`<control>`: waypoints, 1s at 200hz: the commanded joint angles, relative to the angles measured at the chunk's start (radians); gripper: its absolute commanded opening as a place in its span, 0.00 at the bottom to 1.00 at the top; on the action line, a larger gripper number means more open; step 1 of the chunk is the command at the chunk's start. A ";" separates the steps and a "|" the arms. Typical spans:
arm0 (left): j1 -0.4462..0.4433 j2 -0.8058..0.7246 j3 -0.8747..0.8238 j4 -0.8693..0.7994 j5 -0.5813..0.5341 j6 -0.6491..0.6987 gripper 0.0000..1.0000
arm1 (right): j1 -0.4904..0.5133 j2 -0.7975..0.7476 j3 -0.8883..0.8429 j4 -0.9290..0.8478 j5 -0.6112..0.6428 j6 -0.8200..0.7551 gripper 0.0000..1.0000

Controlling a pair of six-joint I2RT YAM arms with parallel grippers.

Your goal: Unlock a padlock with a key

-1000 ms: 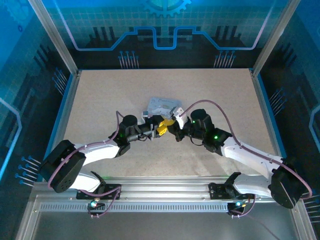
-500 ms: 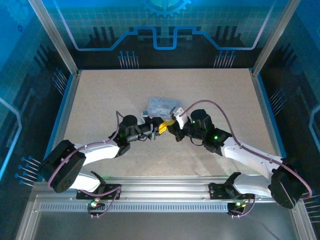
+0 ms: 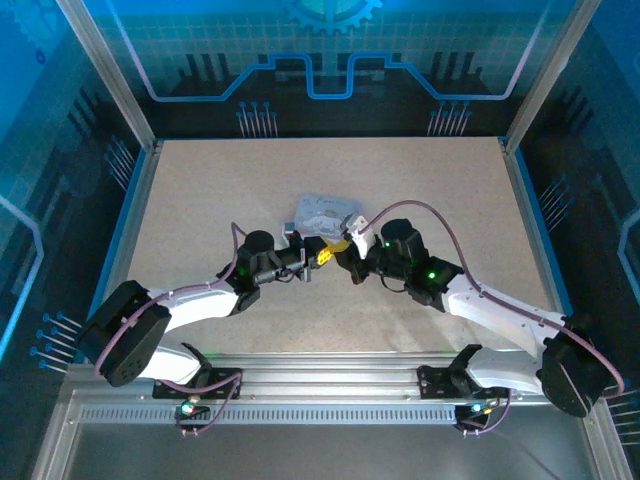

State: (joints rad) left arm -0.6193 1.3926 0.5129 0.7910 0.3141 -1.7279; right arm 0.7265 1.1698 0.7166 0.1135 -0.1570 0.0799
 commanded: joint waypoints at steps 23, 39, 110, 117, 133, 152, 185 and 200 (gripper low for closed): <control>-0.011 -0.083 0.015 -0.103 -0.051 0.167 0.00 | -0.031 -0.077 -0.032 0.057 -0.021 0.100 0.21; -0.011 -0.149 0.054 -0.235 -0.093 0.317 0.00 | -0.061 -0.109 -0.057 0.079 -0.049 0.174 0.31; -0.037 -0.343 0.112 -0.334 -0.236 0.861 0.00 | -0.167 -0.180 -0.237 0.460 -0.280 0.631 0.57; -0.040 -0.341 0.107 -0.294 -0.224 0.877 0.00 | -0.168 -0.180 -0.245 0.498 -0.295 0.657 0.59; -0.051 -0.331 0.106 -0.209 -0.214 0.904 0.00 | -0.169 -0.178 -0.258 0.590 -0.319 0.712 0.63; -0.075 -0.321 0.104 -0.129 -0.226 0.931 0.00 | -0.169 -0.166 -0.261 0.692 -0.345 0.766 0.64; -0.102 -0.310 0.104 -0.068 -0.256 0.934 0.00 | -0.164 -0.115 -0.246 0.786 -0.358 0.824 0.63; -0.108 -0.305 0.100 -0.054 -0.260 0.926 0.00 | -0.158 -0.090 -0.231 0.808 -0.361 0.836 0.61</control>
State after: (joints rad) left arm -0.7143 1.0763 0.6144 0.6449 0.0902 -0.8368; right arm 0.5667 1.0424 0.4580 0.7959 -0.4858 0.8455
